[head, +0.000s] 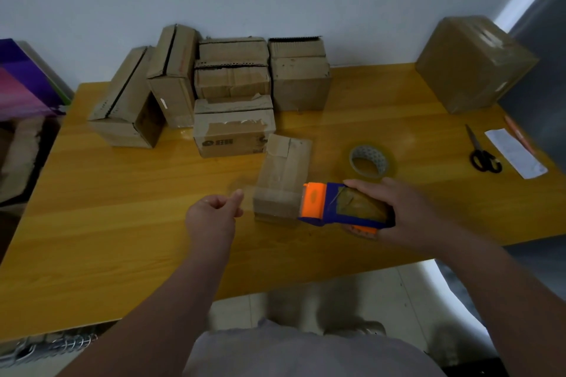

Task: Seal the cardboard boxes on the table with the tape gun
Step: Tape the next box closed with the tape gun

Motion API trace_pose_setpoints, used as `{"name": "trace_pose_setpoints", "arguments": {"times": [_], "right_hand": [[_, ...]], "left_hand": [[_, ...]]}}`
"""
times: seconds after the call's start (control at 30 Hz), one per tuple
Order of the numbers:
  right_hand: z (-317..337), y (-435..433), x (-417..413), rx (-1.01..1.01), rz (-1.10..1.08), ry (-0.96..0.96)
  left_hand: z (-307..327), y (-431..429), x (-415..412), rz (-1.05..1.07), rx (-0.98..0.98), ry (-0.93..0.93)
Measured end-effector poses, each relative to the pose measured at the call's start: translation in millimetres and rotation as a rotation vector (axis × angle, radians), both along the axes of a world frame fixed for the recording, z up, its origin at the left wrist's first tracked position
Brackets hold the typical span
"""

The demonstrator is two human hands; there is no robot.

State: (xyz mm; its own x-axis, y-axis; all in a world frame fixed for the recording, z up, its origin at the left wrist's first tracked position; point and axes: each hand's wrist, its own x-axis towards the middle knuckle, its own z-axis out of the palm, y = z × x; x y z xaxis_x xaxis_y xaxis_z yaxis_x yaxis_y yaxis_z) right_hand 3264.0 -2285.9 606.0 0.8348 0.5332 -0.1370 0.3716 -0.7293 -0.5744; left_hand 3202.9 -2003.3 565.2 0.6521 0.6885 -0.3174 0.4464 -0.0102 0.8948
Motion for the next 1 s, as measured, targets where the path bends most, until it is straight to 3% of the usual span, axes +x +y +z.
{"name": "trace_pose_setpoints", "arguments": {"times": [0.23,0.63,0.73,0.83,0.9,1.0], "right_hand": [[-14,5,-2,0.02,-0.054,-0.007],[-15,7,-7,0.001,-0.063,0.031],[-14,7,-8,0.02,-0.058,0.028],[-13,8,-10,0.04,-0.073,0.025],[-15,9,-11,0.037,-0.084,0.019],[-16,12,-14,0.046,-0.091,0.032]], "left_hand": [[-7,-1,5,-0.033,-0.024,0.091],[-11,11,17,-0.279,-0.04,0.244],[-6,15,22,-0.406,0.041,0.337],[1,20,24,-0.517,0.251,0.407],[8,20,23,-0.461,0.333,0.322],[20,6,17,-0.373,0.067,0.089]]}}
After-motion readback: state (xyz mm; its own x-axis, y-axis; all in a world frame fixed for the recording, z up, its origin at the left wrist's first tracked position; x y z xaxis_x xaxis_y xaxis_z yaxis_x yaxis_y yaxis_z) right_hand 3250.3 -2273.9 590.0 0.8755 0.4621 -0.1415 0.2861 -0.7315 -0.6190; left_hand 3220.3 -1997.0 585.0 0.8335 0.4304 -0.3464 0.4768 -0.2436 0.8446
